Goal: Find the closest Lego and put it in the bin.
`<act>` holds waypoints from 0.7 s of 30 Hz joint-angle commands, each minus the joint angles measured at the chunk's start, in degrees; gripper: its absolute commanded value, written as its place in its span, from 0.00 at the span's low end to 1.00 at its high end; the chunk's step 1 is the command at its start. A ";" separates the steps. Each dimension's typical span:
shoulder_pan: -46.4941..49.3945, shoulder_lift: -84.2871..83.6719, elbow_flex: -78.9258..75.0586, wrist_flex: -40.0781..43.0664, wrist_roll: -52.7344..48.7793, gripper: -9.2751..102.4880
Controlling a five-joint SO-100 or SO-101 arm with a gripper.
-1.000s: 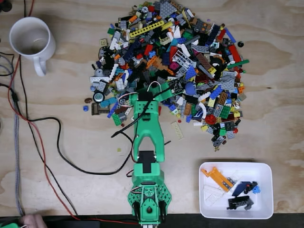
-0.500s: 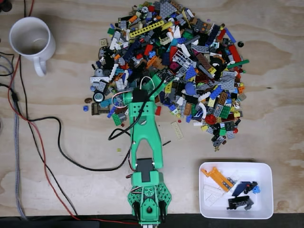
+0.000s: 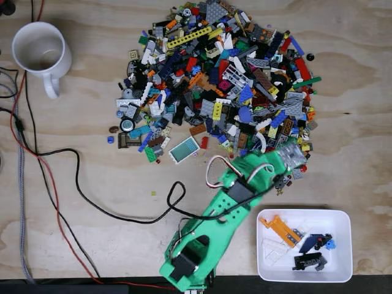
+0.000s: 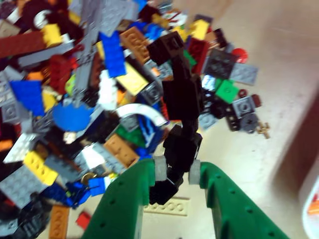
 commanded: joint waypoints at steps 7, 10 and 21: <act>36.56 4.66 12.66 -11.87 -11.16 0.09; 38.85 5.45 16.61 -13.97 -12.22 0.10; 35.16 11.87 15.38 -15.38 -8.88 0.22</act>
